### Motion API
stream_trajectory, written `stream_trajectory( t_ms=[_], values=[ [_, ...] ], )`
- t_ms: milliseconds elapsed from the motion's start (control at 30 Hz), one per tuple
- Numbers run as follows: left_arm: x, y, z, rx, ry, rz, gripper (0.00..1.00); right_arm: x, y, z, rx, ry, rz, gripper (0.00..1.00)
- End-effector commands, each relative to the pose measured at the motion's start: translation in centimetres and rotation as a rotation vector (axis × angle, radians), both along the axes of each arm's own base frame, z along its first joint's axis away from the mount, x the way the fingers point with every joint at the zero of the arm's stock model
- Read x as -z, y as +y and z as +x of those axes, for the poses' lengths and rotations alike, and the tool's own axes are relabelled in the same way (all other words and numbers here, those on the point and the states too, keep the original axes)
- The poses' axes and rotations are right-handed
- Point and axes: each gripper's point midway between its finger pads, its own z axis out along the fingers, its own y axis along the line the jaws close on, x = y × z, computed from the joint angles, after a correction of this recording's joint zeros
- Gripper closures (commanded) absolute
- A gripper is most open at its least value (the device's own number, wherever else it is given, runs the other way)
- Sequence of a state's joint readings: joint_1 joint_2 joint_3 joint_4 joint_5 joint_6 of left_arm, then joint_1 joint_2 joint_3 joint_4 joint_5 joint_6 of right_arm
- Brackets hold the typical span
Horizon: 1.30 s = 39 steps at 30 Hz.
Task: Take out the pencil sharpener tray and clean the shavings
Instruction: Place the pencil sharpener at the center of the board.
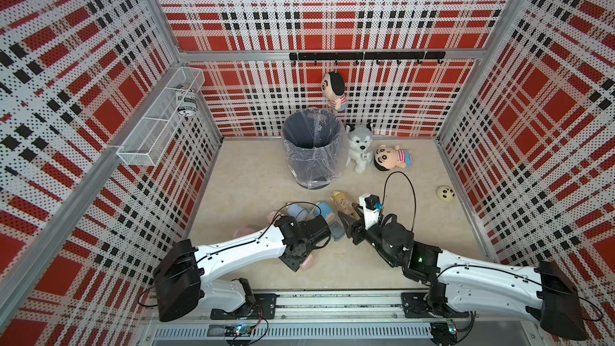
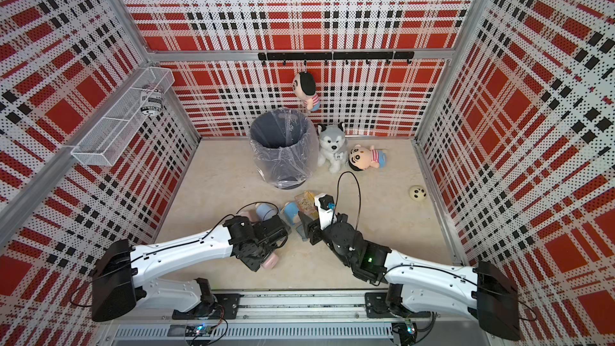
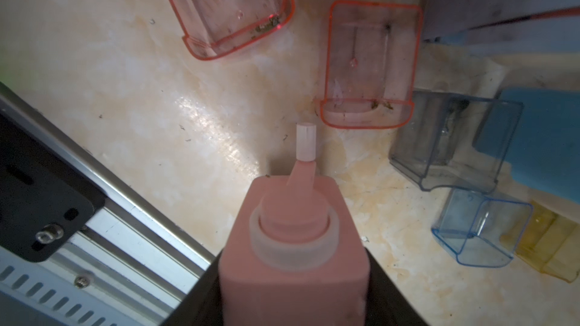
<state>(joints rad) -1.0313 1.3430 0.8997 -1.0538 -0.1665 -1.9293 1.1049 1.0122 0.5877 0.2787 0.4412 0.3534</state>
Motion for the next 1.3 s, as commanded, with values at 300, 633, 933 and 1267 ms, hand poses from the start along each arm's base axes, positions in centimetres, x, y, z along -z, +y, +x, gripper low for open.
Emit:
stream_trajectory(
  t_ms=[300,633,933,1267],
  values=[
    [1.5,-0.3,1.1,-0.01,-0.026,0.061,0.53,-6.9,4.7,4.4,-0.069,0.018,-0.009,0.51],
    [0.7,-1.1,2.0,-0.007,-0.057,0.033,0.31,-10.4,7.1,9.7,-0.086,0.038,0.056,0.52],
    [-0.6,-1.9,2.2,0.004,-0.095,-0.006,0.09,-11.8,8.8,14.8,-0.094,0.199,0.287,0.51],
    [-2.5,-0.5,1.8,-0.014,-0.177,-0.055,0.02,-13.7,9.4,19.1,-0.015,0.474,0.638,0.49]
  ],
)
